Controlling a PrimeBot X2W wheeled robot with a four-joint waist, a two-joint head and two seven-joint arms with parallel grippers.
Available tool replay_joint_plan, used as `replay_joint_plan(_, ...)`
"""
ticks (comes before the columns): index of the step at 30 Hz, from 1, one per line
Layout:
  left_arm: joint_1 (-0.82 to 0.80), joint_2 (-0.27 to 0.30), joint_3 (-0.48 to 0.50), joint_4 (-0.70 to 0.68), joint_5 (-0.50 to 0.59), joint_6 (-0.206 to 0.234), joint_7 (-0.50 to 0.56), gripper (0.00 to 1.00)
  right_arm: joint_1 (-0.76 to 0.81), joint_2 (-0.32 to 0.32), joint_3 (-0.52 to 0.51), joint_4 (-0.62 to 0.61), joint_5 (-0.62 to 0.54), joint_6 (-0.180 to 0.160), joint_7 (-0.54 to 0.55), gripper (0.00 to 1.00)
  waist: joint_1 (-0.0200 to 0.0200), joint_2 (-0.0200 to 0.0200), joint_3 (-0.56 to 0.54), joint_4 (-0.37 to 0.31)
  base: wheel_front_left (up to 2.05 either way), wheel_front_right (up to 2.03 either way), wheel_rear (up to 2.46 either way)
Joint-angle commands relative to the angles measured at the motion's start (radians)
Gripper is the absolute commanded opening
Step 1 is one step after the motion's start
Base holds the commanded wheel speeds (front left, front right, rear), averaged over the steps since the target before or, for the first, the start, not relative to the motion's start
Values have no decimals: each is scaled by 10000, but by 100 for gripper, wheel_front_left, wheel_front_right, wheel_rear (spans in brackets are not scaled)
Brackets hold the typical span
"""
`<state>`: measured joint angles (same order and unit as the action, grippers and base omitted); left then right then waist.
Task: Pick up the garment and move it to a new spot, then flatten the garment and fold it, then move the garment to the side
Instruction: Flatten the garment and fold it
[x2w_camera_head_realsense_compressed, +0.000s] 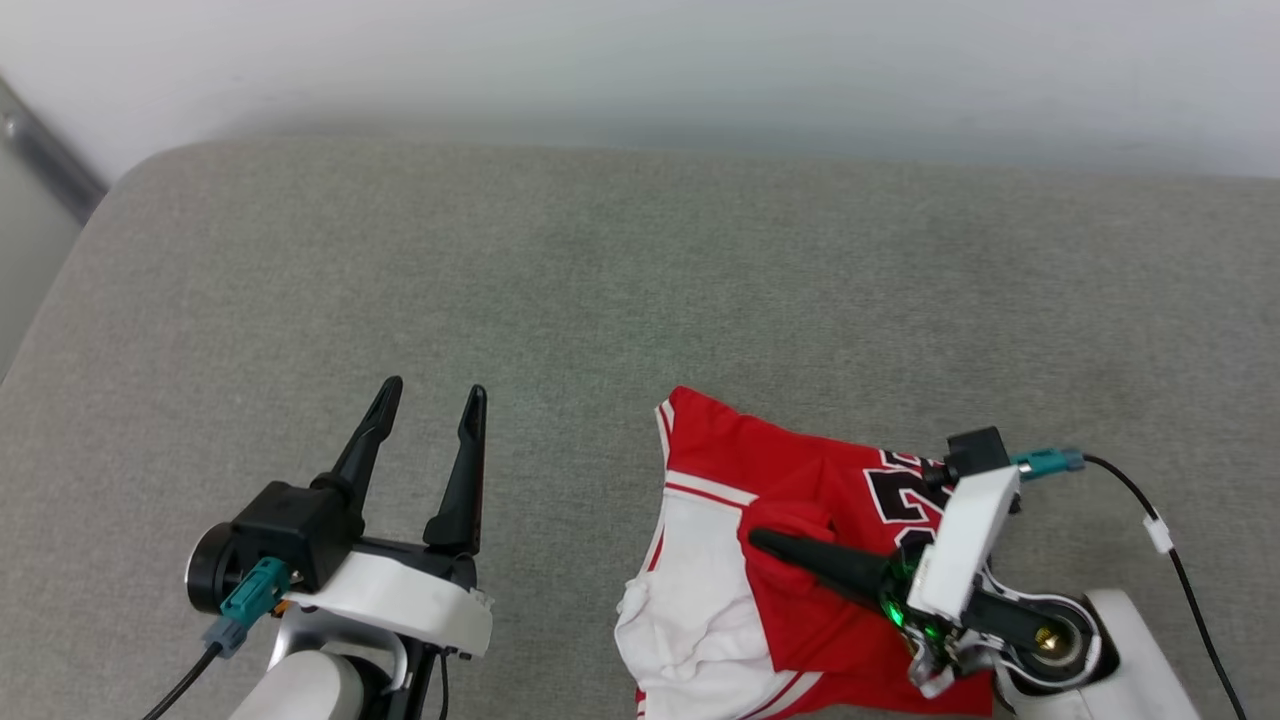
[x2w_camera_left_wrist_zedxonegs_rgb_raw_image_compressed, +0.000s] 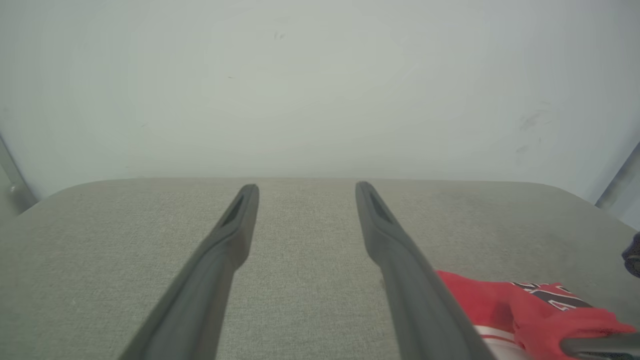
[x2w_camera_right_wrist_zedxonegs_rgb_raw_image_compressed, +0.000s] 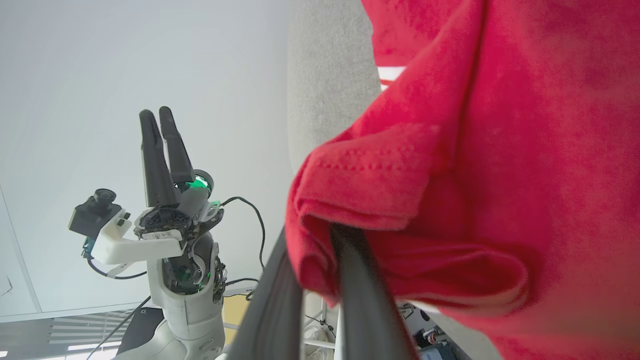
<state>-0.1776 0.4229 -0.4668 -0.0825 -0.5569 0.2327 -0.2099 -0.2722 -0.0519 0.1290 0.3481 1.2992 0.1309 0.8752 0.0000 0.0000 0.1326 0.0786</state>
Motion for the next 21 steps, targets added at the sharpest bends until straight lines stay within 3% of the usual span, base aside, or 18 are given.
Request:
replay_joint_plan(1,-143,-66,-4,32,60,-27,-43,100,-204,23,118,82,98,-4,-177,0,0,0,192,183,0,0,0)
replay_joint_plan(4,-277,-127,-28,133,59,-103,-104,100,-557,21,779,537,254,-4,-875,0,0,0,374,345,0,0,0)
replay_joint_plan(5,-318,-155,-34,162,55,-99,-133,100,-657,22,964,666,322,-4,-1071,7,0,0,425,390,0,0,0)
replay_joint_plan(6,-350,-173,-42,195,56,-115,-141,100,-766,23,1148,787,353,-4,-1252,32,0,0,463,422,0,0,0)
replay_joint_plan(7,-363,-191,-41,224,58,-135,-166,100,-847,18,1321,920,287,-4,-1442,40,0,0,493,445,0,0,0)
replay_joint_plan(8,-363,-209,-46,257,57,-138,-177,100,-919,18,1484,994,232,-4,-1625,56,0,0,524,458,0,0,0)
replay_joint_plan(9,-356,-229,-57,292,52,-151,-196,100,-947,19,1638,1059,353,-4,-1748,100,0,0,541,467,0,0,0)
replay_joint_plan(17,-399,-331,-125,573,-6,-279,-299,100,-1211,-70,2498,727,633,-4,-2169,100,0,0,382,325,0,0,0)
replay_joint_plan(20,-342,-320,-131,621,-12,-264,-305,100,-1201,-464,2819,293,217,-4,-2430,100,0,0,243,221,0,0,0)
replay_joint_plan(21,-245,-291,-128,654,-26,-231,-321,100,-1168,-960,3250,-311,-558,-5,-2952,100,0,0,109,117,0,0,0)
